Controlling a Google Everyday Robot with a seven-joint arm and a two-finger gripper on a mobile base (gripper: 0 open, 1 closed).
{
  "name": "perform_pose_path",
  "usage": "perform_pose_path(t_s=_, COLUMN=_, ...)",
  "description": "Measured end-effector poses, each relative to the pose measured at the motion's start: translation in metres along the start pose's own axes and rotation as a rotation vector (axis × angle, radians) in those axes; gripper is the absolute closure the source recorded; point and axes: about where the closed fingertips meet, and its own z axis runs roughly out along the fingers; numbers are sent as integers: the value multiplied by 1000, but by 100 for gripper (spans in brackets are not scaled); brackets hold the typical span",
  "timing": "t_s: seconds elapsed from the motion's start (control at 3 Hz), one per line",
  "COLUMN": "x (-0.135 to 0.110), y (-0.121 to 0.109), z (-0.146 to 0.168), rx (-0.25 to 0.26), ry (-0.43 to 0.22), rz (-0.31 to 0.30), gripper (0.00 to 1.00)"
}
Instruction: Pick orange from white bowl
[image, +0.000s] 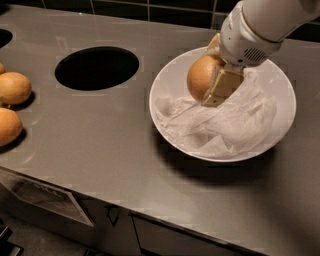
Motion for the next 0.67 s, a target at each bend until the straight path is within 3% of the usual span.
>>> perform_pose_path(t_s=0.33, x=-6, y=2, z=-19, rx=36, ry=-2, rz=-9, gripper=100)
perform_pose_path(t_s=0.67, x=-5, y=4, z=-29, rx=32, ry=-7, rz=7, gripper=100)
